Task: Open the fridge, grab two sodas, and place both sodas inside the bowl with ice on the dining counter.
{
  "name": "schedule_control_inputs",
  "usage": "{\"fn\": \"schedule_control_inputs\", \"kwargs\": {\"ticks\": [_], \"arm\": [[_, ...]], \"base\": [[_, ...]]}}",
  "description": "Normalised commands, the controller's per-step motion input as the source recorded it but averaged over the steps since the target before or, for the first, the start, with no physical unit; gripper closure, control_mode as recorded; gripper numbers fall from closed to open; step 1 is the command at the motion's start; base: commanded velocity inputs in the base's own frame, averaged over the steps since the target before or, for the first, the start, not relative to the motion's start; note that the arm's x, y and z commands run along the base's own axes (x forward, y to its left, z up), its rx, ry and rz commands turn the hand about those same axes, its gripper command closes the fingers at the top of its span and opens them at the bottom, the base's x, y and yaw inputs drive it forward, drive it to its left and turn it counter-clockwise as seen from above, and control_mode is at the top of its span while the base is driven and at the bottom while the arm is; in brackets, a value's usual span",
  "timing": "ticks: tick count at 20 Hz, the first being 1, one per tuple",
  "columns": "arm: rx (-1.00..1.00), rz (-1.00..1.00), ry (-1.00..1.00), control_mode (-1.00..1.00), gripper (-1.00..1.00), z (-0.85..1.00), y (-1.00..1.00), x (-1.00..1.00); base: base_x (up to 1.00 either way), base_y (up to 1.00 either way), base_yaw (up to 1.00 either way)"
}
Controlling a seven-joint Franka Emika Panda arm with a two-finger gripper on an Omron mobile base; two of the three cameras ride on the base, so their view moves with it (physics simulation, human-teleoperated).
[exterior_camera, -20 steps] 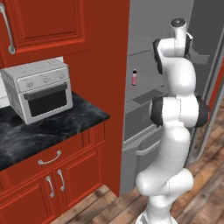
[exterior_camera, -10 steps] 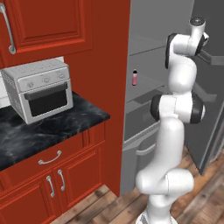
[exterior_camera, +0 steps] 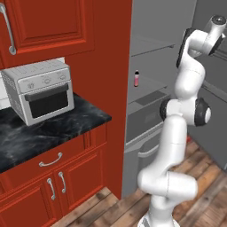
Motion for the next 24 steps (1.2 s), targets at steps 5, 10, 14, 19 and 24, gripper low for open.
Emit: {"fn": "schedule_control_inputs", "kwargs": {"ticks": [5, 10, 14, 19, 24], "arm": [[0.0, 0.09, -0.04, -1.0, -1.0, -0.02, 0.76, -0.68], [0.0, 0.08, 0.0, -1.0, -1.0, -0.12, 0.95, -0.72], [0.01, 0.07, -0.06, -1.0, -1.0, -0.73, 0.93, -0.96], [0.18, 0.01, -0.08, -1.0, -1.0, -0.94, 0.53, -1.0], [0.24, 0.0, -0.07, -1.0, -1.0, -0.8, 0.34, -1.0]], "base": [[0.0, 0.0, 0.0], [0.0, 0.0, 0.0], [0.0, 0.0, 0.0], [0.0, 0.0, 0.0], [0.0, 0.0, 0.0]]}}
